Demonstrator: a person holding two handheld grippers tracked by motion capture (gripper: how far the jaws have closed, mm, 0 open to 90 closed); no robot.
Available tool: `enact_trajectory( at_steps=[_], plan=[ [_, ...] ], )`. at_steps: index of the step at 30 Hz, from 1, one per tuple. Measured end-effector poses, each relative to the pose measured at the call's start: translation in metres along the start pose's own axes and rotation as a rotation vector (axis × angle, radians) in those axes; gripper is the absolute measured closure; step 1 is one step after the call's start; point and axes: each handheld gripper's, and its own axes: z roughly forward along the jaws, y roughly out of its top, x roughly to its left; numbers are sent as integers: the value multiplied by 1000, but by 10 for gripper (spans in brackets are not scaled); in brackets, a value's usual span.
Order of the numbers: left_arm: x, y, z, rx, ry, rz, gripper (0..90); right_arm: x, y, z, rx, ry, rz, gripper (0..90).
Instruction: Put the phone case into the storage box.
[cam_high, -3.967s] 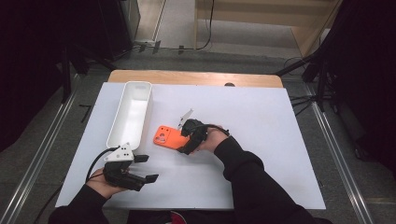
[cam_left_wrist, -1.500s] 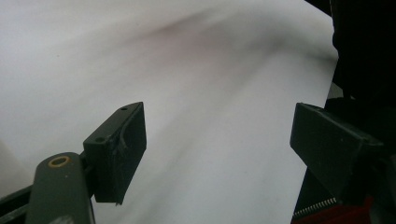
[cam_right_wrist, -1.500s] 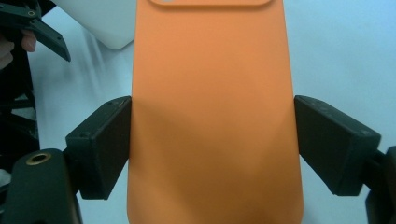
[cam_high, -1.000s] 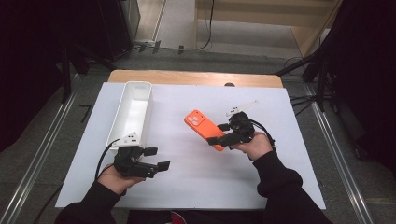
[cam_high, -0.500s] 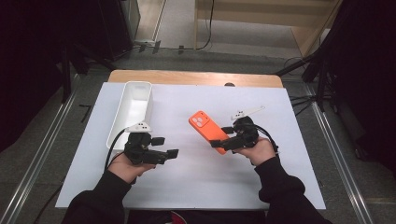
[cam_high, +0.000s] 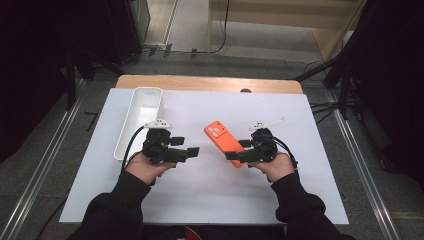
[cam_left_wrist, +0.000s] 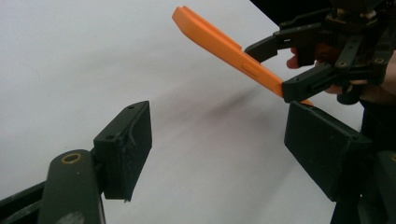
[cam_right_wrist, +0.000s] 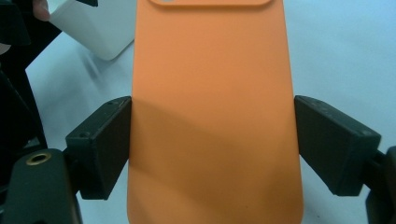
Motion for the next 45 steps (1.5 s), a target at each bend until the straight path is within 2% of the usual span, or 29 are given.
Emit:
enact_trajectory(
  at_steps=[4, 6, 10, 13, 18, 21, 25, 27, 36, 40, 41, 45],
  plan=[
    [1, 7, 4, 4, 4, -29, 234, 2, 1, 0, -13, -23, 21, 149],
    [2, 10, 6, 5, 4, -46, 234, 4, 2, 1, -24, -23, 53, 149],
    [2, 16, 9, 2, 1, -65, 235, 9, 2, 6, -25, -46, 58, 149],
    [2, 21, 11, 0, 16, -74, 235, 12, 2, 9, -32, -35, 76, 149],
    [5, 26, 13, -17, 23, -87, 235, 21, 2, 12, -54, -53, 56, 149],
    [7, 29, 14, -12, 41, -91, 235, 24, 1, 13, -71, -53, 75, 149],
    [10, 32, 17, -26, 48, -115, 236, 25, -2, 17, -88, -52, 100, 149],
    [9, 32, 17, -30, 53, -111, 236, 27, -3, 17, -91, -56, 108, 149],
    [12, 39, 26, -30, 58, -151, 236, 32, -5, 19, -119, -99, 118, 149],
    [12, 42, 31, -30, 83, -156, 236, 32, -6, 20, -142, -88, 140, 149],
    [12, 42, 32, -34, 84, -163, 263, 33, -6, 21, -145, -96, 138, 149],
    [13, 43, 35, -37, 87, -178, 265, 34, -6, 22, -157, -103, 140, 149]
  ],
)
